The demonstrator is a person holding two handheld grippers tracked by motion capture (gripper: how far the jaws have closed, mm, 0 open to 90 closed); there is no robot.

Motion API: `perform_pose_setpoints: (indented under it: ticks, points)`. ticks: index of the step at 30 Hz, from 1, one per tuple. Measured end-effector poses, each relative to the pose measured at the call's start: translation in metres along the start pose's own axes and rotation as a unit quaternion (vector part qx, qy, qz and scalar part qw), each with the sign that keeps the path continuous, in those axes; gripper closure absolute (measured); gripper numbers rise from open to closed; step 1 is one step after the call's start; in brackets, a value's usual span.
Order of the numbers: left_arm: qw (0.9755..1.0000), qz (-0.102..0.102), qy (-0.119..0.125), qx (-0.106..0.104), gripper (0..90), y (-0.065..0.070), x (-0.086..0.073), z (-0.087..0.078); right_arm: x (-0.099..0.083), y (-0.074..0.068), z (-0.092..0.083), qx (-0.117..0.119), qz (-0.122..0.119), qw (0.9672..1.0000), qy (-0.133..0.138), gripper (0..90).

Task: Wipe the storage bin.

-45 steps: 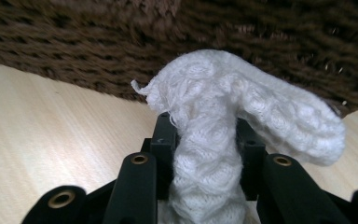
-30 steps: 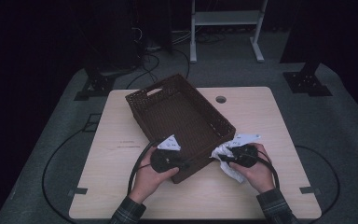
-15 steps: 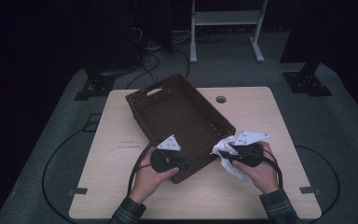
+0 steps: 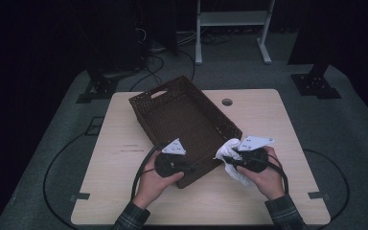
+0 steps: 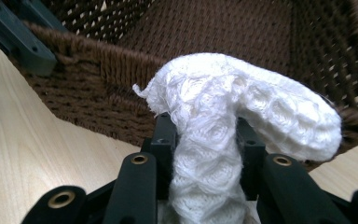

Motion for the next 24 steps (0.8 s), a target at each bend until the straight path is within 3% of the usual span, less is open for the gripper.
perform_pose_setpoints:
  ticks: [15,24]
  points:
    - [1.0000,0.001,-0.001,0.001,77.0,0.000,0.000,0.000,-0.022,-0.001,0.023,0.007,0.000,0.9990,-0.044,67.1]
    - [1.0000,0.000,-0.001,0.001,77.0,0.000,0.000,0.000,-0.039,-0.002,0.038,0.006,-0.006,0.9968,-0.079,67.1]
Point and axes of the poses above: each handheld gripper's, and its own axes: z roughly forward along the jaws, x roughly out of its top, y roughly to its right, the point moved 7 cm from there along z, roughly forward along the jaws, and after that the axes turned 7 degrees about y, right-handed, at the moved point
